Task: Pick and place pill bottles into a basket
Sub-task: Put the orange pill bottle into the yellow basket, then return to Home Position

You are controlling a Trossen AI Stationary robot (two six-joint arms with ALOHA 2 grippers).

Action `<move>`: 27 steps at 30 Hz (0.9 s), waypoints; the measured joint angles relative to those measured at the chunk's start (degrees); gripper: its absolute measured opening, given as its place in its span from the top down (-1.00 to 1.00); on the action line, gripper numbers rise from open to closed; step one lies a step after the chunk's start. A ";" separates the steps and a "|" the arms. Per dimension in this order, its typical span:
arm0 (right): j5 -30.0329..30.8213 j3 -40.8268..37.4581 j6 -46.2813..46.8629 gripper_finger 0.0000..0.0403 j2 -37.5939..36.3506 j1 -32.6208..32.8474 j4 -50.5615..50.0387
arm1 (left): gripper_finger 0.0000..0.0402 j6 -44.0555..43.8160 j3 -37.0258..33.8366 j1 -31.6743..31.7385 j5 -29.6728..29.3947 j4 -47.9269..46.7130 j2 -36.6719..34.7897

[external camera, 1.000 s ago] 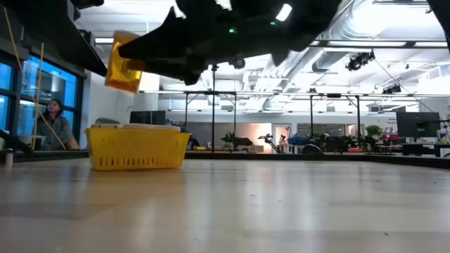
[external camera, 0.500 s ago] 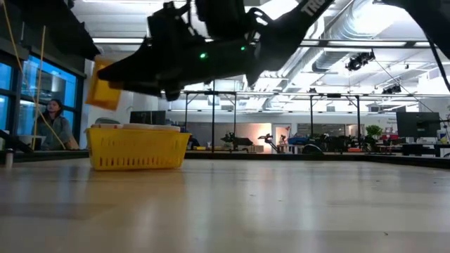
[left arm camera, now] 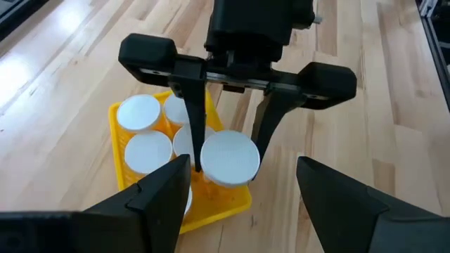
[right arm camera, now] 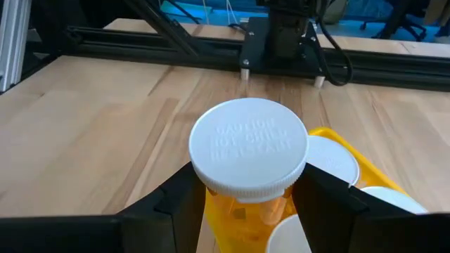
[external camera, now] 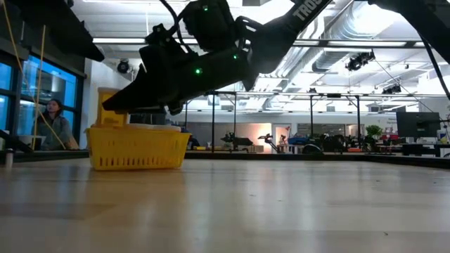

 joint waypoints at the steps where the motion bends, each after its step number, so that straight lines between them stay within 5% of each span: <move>1: -0.01 0.00 0.00 0.08 0.00 -0.03 0.03 | -0.46 0.02 0.00 0.00 0.00 0.05 0.00; 10: 0.08 0.00 1.45 0.05 0.00 -0.05 0.04 | -0.46 0.00 0.00 0.00 0.03 0.04 0.00; 27: -1.32 2.38 3.01 -0.45 0.00 -0.11 -2.42 | -0.46 0.02 0.00 0.00 0.08 0.02 0.00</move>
